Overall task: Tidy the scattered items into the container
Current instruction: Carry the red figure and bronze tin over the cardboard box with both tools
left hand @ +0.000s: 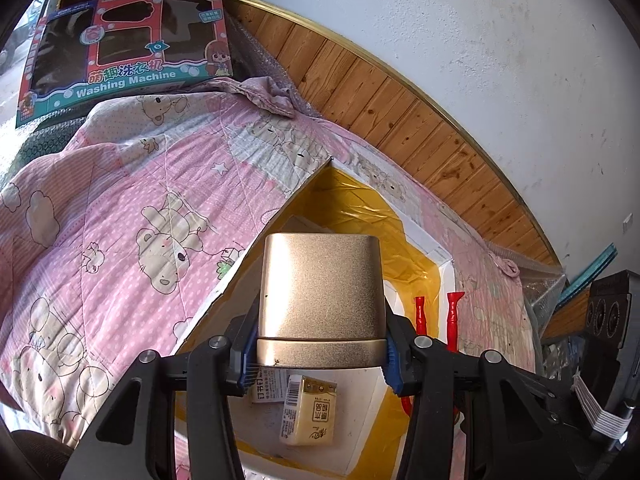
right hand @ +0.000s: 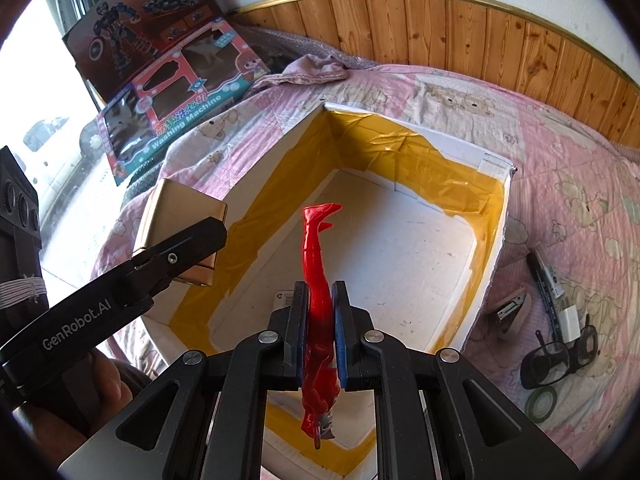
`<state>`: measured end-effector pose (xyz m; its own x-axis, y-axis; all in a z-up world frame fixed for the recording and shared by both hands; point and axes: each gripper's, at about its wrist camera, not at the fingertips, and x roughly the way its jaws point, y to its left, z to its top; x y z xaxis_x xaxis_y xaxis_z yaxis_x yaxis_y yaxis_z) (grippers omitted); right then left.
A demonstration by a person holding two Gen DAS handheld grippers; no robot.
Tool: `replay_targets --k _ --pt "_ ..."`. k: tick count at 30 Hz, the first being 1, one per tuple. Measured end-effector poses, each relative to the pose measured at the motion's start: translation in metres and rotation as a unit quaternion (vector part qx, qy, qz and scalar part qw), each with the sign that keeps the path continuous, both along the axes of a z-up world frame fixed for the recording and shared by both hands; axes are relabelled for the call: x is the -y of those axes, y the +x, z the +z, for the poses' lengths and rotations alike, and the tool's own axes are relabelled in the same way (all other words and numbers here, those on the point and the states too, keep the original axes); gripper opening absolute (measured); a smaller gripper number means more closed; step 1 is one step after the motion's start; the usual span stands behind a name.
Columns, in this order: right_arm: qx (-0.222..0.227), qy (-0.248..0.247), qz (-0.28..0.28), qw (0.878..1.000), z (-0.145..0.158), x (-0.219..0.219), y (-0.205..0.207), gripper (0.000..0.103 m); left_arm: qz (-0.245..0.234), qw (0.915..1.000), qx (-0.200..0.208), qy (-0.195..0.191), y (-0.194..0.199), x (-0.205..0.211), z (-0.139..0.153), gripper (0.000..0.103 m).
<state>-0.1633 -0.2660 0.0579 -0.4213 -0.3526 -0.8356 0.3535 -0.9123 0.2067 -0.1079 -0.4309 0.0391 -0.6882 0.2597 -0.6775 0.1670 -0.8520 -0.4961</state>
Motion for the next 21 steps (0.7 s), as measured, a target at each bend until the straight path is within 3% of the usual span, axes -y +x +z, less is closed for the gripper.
replay_targets --k 8,16,21 --pt "0.011 0.014 -0.003 1.0 -0.013 0.0 -0.022 0.012 -0.031 0.9991 0.006 -0.03 -0.024 -0.017 0.002 0.049" --pt "0.018 0.032 0.004 0.999 -0.023 0.004 -0.04 0.012 -0.047 0.9978 0.03 -0.036 -0.049 -0.024 -0.011 0.049" --pt "0.022 0.043 0.006 0.999 -0.027 0.003 -0.051 0.012 -0.057 0.9945 0.055 -0.068 -0.062 -0.029 -0.019 0.05"
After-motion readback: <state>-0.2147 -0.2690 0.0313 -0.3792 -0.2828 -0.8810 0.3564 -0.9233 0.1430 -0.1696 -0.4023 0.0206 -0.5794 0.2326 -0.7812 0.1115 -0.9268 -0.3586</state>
